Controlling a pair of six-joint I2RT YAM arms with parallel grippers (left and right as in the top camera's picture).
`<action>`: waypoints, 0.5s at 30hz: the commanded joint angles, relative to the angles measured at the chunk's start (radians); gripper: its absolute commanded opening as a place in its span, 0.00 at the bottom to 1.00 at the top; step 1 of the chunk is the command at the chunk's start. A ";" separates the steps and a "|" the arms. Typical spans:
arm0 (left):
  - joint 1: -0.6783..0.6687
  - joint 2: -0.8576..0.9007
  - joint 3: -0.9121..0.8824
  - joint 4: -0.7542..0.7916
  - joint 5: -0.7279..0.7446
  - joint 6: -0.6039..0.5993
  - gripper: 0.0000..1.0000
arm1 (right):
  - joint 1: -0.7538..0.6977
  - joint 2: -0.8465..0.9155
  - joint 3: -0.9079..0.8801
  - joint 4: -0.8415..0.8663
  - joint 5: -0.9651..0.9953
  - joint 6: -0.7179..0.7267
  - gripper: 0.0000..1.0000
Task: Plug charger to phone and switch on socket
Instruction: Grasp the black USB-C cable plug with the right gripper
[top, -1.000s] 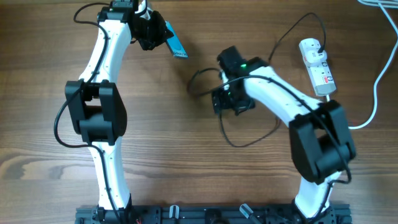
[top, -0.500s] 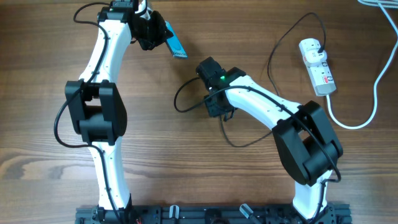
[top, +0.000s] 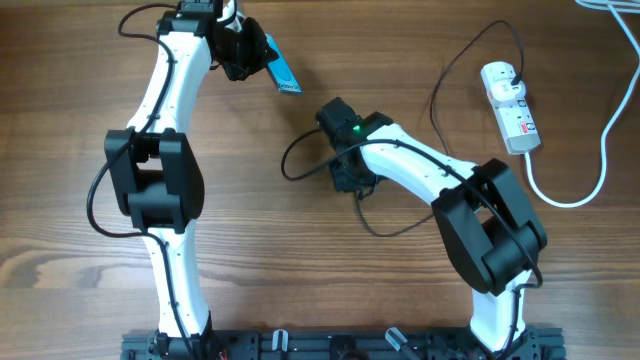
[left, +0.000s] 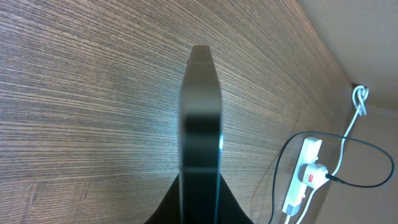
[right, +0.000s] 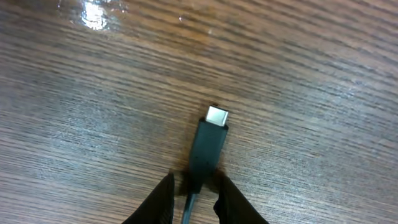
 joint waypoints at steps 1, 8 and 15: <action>0.002 -0.041 0.003 0.004 0.002 0.023 0.04 | 0.002 0.024 -0.030 0.017 0.006 0.021 0.25; 0.003 -0.041 0.003 0.004 0.001 0.023 0.04 | 0.002 0.024 -0.030 0.043 0.005 0.021 0.10; 0.003 -0.041 0.003 0.007 0.002 0.023 0.04 | 0.002 0.024 -0.030 0.006 -0.016 0.050 0.24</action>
